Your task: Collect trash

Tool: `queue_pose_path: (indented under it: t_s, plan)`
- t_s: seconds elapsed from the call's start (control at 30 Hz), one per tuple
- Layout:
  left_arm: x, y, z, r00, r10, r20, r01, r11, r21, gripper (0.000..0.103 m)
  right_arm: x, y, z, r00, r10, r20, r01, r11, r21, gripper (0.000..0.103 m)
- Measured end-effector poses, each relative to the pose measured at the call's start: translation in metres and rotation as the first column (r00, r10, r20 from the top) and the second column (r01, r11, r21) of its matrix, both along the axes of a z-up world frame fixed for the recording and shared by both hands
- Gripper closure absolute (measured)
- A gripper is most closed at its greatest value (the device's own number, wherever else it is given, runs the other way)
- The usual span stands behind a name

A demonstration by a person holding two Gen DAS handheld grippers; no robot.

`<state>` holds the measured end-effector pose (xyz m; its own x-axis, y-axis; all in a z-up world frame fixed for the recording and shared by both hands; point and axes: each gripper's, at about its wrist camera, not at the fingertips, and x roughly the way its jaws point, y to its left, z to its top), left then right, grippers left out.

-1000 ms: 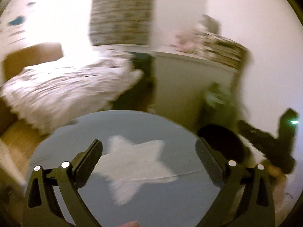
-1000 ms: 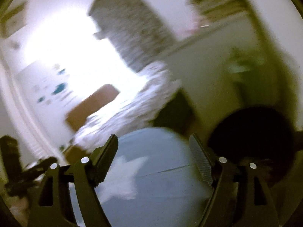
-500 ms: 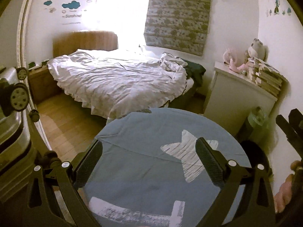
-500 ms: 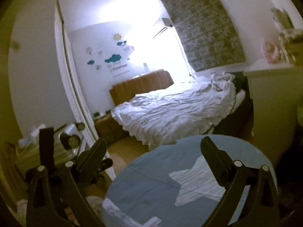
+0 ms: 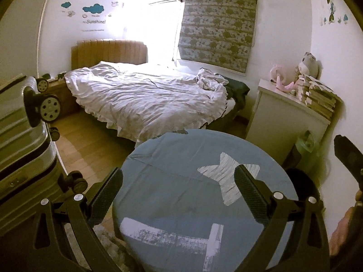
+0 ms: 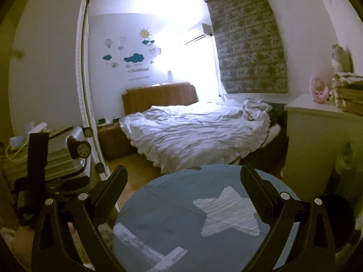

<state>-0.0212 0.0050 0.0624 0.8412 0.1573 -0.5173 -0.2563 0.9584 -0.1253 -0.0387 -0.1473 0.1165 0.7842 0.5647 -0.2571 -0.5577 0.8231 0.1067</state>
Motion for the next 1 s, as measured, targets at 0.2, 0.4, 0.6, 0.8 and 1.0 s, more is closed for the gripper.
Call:
queue_pose_path:
  t_s: [0.2,0.4,0.6,0.8,1.0]
  plan:
    - [-0.012,-0.007,0.004,1.0,-0.009,0.004,0.009,1.0,0.009,0.005,-0.014,-0.012,-0.001,1.0,-0.021,-0.001,0.021,1.0,0.019,0.005]
    - [-0.018,-0.016,0.004,1.0,-0.028,0.007,0.027,0.999,0.021,0.005,-0.023,-0.018,-0.003,0.999,-0.033,-0.018,0.033,0.999,0.029,0.005]
    - [-0.022,-0.023,0.004,0.999,-0.048,0.004,0.048,0.998,0.026,0.005,-0.031,-0.024,-0.003,0.999,-0.033,-0.019,0.033,0.999,0.04,0.005]
    - [-0.026,-0.027,0.006,0.998,-0.06,0.013,0.06,0.998,0.031,0.005,-0.04,-0.026,-0.002,0.999,-0.038,-0.022,0.039,0.998,0.047,0.005]
    - [-0.029,-0.034,0.007,0.996,-0.083,0.017,0.082,0.996,0.04,0.005,-0.047,-0.029,-0.001,0.999,-0.047,-0.016,0.048,0.998,0.051,0.005]
